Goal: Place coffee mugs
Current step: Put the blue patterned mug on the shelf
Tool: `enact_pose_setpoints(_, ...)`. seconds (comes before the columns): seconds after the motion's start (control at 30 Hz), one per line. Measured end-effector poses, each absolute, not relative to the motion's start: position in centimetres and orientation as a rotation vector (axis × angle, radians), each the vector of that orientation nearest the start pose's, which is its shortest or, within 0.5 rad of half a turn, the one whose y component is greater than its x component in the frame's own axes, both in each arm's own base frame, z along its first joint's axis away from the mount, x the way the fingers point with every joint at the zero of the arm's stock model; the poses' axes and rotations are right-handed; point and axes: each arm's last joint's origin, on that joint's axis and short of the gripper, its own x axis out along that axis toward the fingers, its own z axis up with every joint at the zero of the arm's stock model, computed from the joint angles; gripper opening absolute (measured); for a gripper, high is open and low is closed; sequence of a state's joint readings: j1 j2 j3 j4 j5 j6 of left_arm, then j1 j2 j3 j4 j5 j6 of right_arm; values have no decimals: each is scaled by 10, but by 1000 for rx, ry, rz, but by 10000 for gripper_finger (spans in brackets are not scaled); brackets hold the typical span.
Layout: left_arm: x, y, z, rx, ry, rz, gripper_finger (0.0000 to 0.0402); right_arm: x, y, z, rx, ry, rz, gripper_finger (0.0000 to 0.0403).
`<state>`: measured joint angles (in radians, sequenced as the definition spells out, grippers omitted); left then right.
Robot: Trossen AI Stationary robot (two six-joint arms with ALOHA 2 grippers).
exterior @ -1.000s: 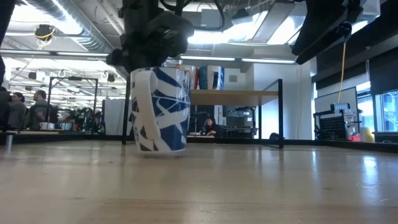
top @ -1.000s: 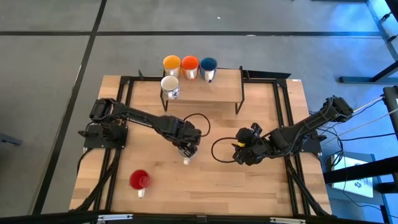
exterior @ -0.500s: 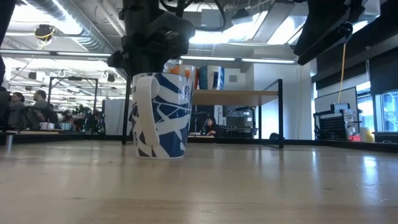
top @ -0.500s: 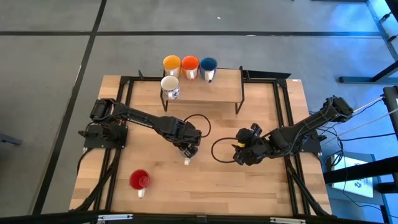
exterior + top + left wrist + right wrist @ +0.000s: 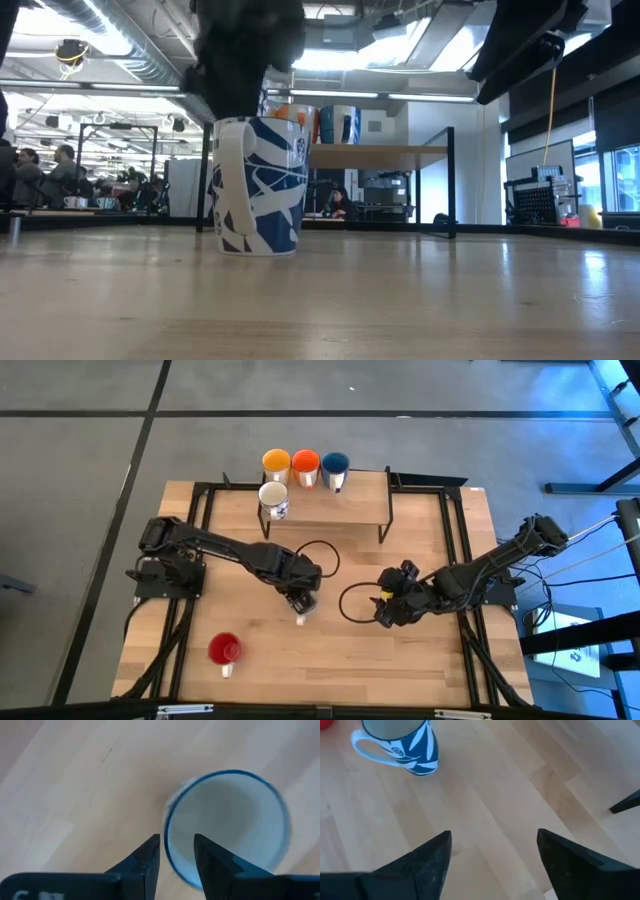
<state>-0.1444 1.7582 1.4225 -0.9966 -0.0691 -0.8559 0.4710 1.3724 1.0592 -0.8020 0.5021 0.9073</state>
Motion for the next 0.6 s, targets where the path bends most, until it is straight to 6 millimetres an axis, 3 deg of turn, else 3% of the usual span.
enact_pose_setpoints(0.27,319,-47,303,-490,1100,355,113,241,124,267,353,755,-373,284)
enact_pose_setpoints(0.47,287,-58,339,-332,991,235,112,250,135,277,467,657,-254,280)
enact_pose_setpoints(0.6,262,-70,351,-243,945,146,112,261,144,286,565,563,-138,280)
